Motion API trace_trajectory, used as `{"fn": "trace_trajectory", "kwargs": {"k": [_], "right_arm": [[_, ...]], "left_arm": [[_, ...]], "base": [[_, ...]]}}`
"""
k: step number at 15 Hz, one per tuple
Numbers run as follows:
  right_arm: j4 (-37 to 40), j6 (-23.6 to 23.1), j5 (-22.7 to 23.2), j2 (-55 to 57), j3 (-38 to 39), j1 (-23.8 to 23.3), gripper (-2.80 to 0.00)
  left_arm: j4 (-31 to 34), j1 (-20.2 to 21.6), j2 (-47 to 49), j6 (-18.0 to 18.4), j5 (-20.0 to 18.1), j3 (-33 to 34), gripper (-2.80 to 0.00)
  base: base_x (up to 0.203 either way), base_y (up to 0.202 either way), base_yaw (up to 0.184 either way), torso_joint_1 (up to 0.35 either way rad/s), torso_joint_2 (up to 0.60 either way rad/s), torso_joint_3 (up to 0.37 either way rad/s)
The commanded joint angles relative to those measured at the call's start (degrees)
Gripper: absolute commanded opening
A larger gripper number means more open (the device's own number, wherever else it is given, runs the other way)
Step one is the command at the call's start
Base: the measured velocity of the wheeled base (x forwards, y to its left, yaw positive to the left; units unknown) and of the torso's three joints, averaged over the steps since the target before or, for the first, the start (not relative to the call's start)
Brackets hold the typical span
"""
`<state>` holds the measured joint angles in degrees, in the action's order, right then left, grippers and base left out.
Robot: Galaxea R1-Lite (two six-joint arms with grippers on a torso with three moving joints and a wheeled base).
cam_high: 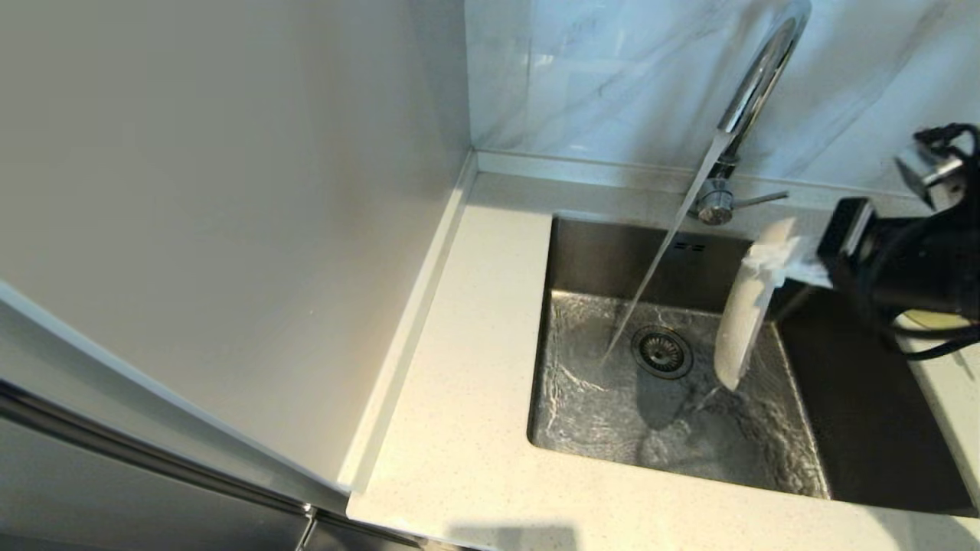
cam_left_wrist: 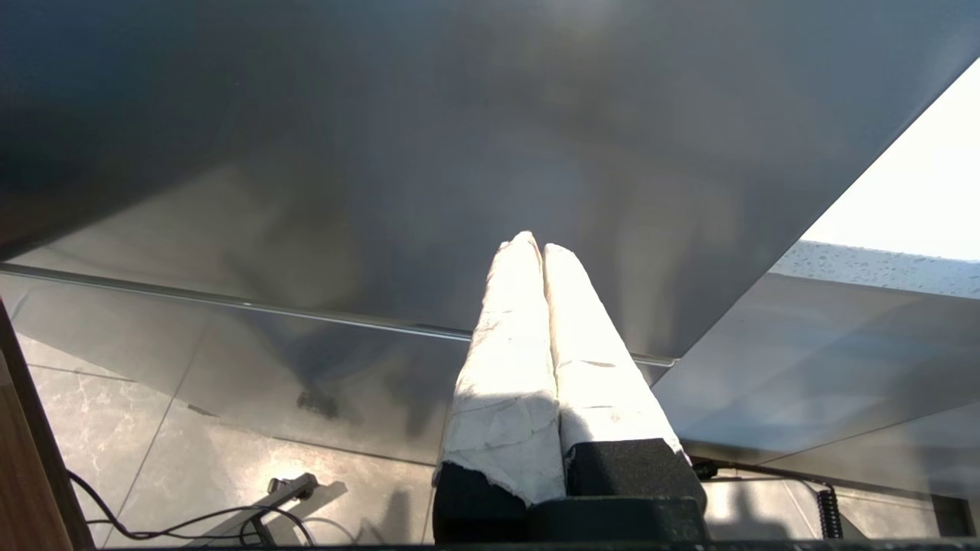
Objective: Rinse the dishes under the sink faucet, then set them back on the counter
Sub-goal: Rinse the plate, then place the plate on the table
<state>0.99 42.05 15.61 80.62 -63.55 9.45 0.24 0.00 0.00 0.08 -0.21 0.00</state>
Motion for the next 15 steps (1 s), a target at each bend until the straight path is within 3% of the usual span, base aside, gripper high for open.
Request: {"fn": "trace_trajectory", "kwargs": {"k": [1, 3, 4, 6, 8, 10, 12, 15], "right_arm": [[-0.24, 12.25, 16.11, -4.06, -2.66, -8.23, -2.8], [-6.33, 25.62, 27.52, -4.63, -2.79, -16.9, -2.8], [-12.59, 30.45, 29.94, -4.17, -0.32, -18.59, -2.8], [-20.02, 31.28, 31.33, -1.86, 10.11, -19.31, -2.8], [-29.18, 27.98, 32.05, 1.05, 19.77, -19.36, -2.8], [-29.92, 26.83, 32.26, -0.25, 20.79, -19.51, -2.8], [-24.63, 26.31, 32.35, -2.15, 12.52, -20.28, -2.8], [-11.34, 23.73, 32.31, -3.58, -13.46, -21.34, -2.8]], "left_arm": [[0.02, 0.0, 0.0, 0.01, -0.05, 0.0, -2.8], [0.02, 0.0, 0.0, 0.01, -0.05, 0.0, -2.8], [0.02, 0.0, 0.0, 0.01, -0.05, 0.0, -2.8], [0.02, 0.0, 0.0, 0.01, 0.03, 0.0, -2.8], [0.02, 0.0, 0.0, 0.01, 0.03, 0.0, -2.8], [0.02, 0.0, 0.0, 0.01, -0.05, 0.0, -2.8], [0.02, 0.0, 0.0, 0.01, -0.01, 0.0, -2.8], [0.02, 0.0, 0.0, 0.01, -0.05, 0.0, -2.8]], "base": [[0.0, 0.0, 0.0, 0.0, 0.0, 0.0], [0.0, 0.0, 0.0, 0.0, 0.0, 0.0], [0.0, 0.0, 0.0, 0.0, 0.0, 0.0], [0.0, 0.0, 0.0, 0.0, 0.0, 0.0], [0.0, 0.0, 0.0, 0.0, 0.0, 0.0], [0.0, 0.0, 0.0, 0.0, 0.0, 0.0], [0.0, 0.0, 0.0, 0.0, 0.0, 0.0], [0.0, 0.0, 0.0, 0.0, 0.0, 0.0]]}}
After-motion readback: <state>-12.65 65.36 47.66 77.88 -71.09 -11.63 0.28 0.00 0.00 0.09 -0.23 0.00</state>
